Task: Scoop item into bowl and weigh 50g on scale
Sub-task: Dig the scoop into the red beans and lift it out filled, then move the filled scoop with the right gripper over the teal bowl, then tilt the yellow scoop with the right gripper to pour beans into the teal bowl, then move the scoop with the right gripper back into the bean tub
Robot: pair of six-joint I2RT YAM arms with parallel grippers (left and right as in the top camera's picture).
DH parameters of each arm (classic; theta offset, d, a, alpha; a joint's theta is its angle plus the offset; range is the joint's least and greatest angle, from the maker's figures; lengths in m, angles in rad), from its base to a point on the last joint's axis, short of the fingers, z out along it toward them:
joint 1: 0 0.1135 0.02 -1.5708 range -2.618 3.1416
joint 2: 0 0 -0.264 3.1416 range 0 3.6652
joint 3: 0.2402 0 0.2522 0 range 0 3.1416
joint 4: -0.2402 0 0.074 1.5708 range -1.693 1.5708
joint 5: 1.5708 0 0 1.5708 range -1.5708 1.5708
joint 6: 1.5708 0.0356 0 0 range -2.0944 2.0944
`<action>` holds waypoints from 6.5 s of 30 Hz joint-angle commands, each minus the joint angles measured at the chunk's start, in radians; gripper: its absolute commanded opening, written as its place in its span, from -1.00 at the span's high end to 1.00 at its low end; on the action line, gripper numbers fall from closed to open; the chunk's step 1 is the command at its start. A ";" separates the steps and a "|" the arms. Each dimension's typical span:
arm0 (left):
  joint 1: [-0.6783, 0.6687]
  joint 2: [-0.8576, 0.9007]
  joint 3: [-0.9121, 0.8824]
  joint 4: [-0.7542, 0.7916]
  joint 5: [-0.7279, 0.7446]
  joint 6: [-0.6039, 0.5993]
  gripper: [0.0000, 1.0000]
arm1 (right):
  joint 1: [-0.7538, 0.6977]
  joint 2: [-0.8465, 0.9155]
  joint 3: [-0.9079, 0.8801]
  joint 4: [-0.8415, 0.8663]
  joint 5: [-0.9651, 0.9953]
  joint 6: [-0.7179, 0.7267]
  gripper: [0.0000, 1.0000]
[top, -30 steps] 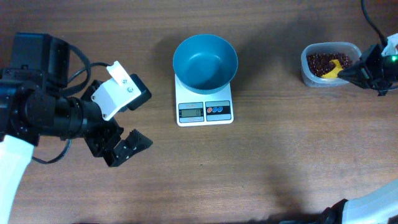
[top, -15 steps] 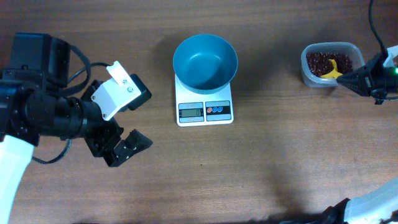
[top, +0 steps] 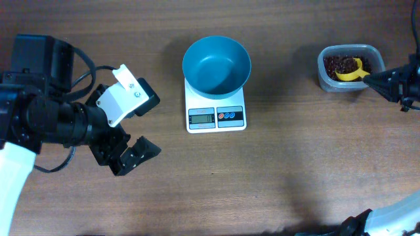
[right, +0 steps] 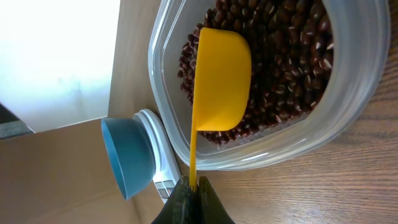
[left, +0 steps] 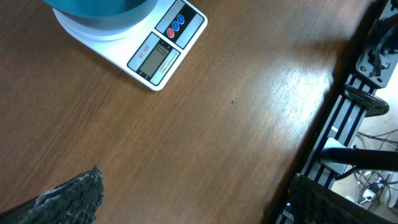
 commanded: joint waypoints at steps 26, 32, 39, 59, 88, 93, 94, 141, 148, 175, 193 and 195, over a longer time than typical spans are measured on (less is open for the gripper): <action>0.006 0.000 0.011 0.002 0.003 0.016 -0.97 | -0.119 0.008 -0.019 -0.083 -0.383 -0.258 0.92; 0.006 0.000 0.011 0.002 0.003 0.016 -0.97 | -0.113 0.008 -0.019 -0.083 -0.477 -0.258 0.92; 0.006 0.000 0.011 0.002 0.003 0.016 -0.97 | 0.052 0.008 -0.019 -0.082 -0.530 -0.247 0.92; 0.006 0.000 0.011 0.002 0.003 0.016 -0.97 | 0.608 0.008 -0.015 0.077 -0.550 -0.129 0.92; 0.006 0.000 0.011 0.002 0.003 0.016 -0.97 | 0.695 0.004 -0.015 0.640 -0.156 -0.484 0.92; 0.006 0.000 0.011 0.002 0.003 0.016 -0.97 | 0.696 0.004 -0.015 0.693 -0.161 -0.484 0.92; 0.006 0.000 0.011 0.002 0.003 0.016 -0.97 | 0.696 0.004 -0.015 0.692 -0.160 -0.510 0.92; 0.006 0.000 0.011 0.002 0.003 0.016 -0.97 | 0.734 -0.113 -0.008 0.527 0.060 -0.553 0.92; 0.006 0.000 0.011 0.002 0.003 0.016 -0.97 | 0.760 -0.226 -0.009 0.352 0.180 -0.497 0.92; 0.006 0.000 0.011 0.002 0.003 0.016 -0.97 | 0.912 -0.299 0.056 0.214 0.521 -0.591 0.92; 0.006 0.000 0.011 0.002 0.003 0.016 -0.98 | 0.983 -0.329 0.132 0.204 0.666 -0.610 0.92; 0.006 0.000 0.011 0.002 0.003 0.016 -0.97 | 0.984 -0.311 0.127 0.145 0.714 -0.614 0.92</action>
